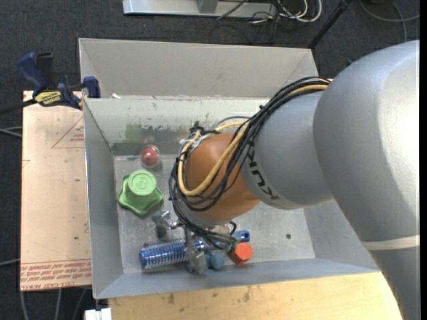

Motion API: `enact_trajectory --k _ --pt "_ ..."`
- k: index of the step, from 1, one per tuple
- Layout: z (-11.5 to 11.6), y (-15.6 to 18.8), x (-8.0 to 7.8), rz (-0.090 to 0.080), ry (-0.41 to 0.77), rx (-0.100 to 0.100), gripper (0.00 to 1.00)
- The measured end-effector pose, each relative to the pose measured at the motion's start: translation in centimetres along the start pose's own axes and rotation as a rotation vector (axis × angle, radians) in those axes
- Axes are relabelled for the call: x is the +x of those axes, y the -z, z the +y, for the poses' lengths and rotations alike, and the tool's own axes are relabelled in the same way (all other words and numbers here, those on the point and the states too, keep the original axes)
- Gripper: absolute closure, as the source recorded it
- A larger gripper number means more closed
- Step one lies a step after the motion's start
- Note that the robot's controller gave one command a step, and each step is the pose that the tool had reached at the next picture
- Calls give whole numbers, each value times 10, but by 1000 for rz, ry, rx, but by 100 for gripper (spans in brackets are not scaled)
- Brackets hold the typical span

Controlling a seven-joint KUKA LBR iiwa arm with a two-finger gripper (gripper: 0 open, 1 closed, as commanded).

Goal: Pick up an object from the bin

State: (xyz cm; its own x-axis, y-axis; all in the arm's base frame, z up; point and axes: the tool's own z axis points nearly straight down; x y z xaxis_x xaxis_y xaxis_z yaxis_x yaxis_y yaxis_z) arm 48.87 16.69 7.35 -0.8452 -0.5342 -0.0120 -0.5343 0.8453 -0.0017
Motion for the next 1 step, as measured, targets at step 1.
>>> enact_trajectory --k 1 --pt "1 -2 3 11 0 -3 100"
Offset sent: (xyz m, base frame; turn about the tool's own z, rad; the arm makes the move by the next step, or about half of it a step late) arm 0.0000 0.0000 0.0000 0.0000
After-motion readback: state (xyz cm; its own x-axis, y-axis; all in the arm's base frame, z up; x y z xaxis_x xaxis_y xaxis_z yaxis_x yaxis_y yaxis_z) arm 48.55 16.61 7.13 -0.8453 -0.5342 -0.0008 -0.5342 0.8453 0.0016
